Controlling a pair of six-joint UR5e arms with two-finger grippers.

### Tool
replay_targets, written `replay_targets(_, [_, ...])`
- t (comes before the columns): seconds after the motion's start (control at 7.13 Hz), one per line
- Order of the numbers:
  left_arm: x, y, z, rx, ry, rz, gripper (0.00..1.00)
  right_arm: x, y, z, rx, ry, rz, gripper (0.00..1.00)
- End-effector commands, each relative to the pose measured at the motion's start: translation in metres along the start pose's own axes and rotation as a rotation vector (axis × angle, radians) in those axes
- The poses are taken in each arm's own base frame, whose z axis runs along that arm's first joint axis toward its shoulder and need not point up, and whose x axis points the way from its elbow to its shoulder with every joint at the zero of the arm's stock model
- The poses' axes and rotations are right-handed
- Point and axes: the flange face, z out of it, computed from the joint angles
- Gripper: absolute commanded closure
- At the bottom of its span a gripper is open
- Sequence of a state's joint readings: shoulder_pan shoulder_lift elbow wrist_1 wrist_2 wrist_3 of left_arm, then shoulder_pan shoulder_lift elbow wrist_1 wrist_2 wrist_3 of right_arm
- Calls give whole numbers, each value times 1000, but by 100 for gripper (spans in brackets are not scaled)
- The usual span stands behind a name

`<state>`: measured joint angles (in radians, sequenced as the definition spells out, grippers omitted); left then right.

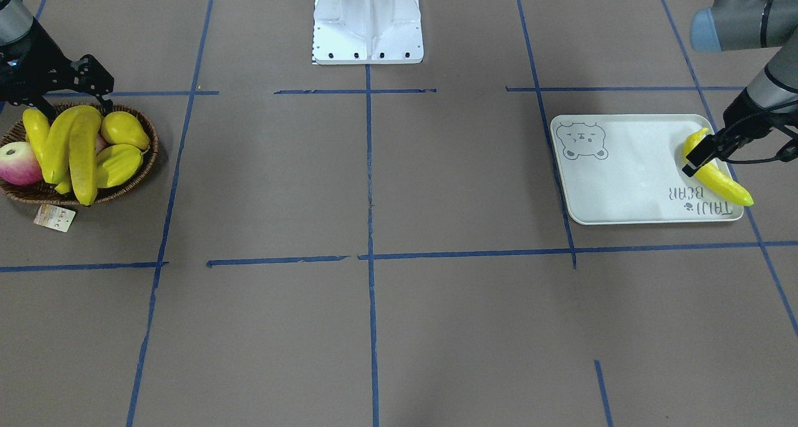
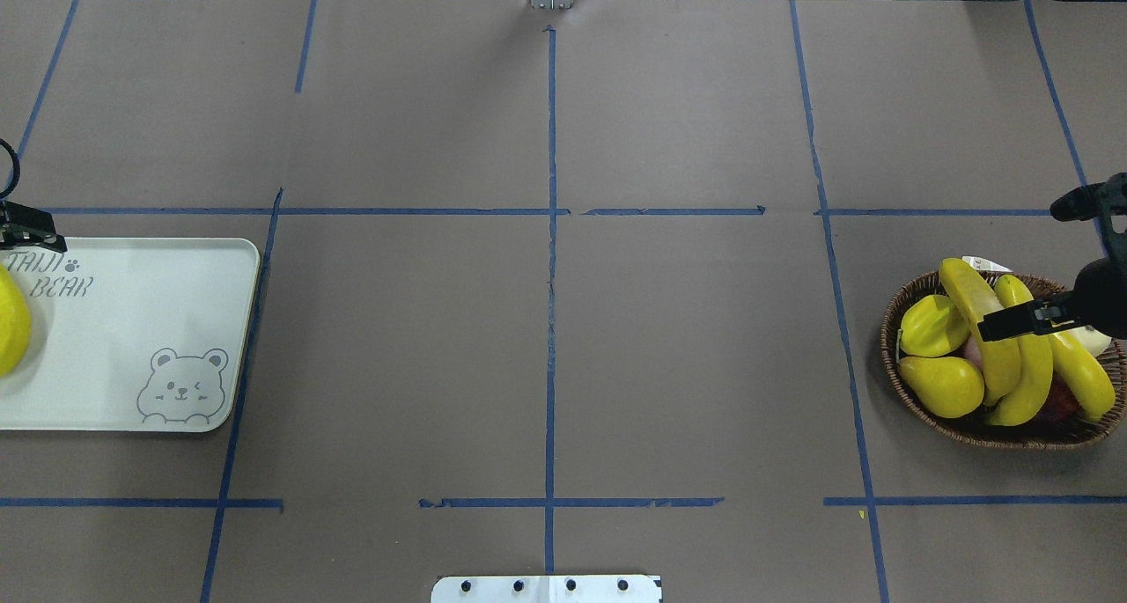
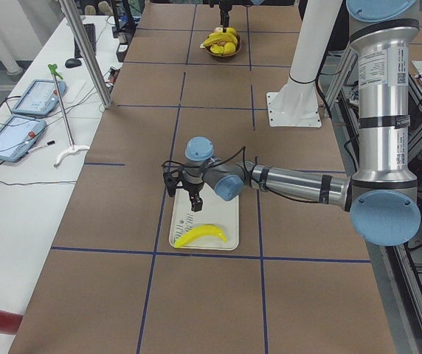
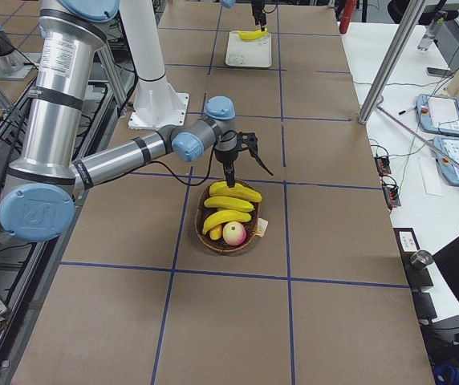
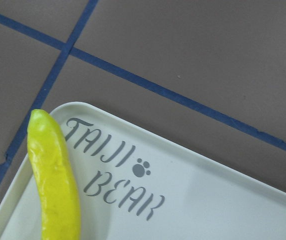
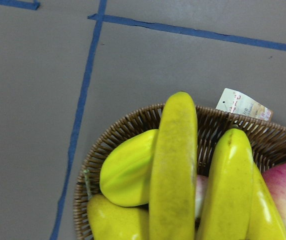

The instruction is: Transfer all bananas from basket to plate

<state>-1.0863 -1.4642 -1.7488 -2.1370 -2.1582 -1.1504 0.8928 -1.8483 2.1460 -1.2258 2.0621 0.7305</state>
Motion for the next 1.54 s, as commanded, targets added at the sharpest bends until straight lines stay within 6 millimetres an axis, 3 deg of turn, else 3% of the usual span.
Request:
replay_targets(0.0, [4,1,-2,-1,7,6,0,6,13,21,8,2,22,0])
replay_targets(0.14, [4,2,-2,-2,8,8,0,-2,19,33,-8,34,3,1])
replay_targets(0.42, [4,2,-1,-3,8,9,0,-17,21,36,-33,41,-16,9])
replay_targets(0.7, [4,2,-1,-2,7,9,0,-34,4,37,-68,98,3,19])
replay_targets(1.12, [5,3,0,-4,6,10,0,-32,13,49,-64,157,-25,20])
replay_targets(1.4, [3,3,1,-5,3,7,0,-36,16,54,-89,178,-27,29])
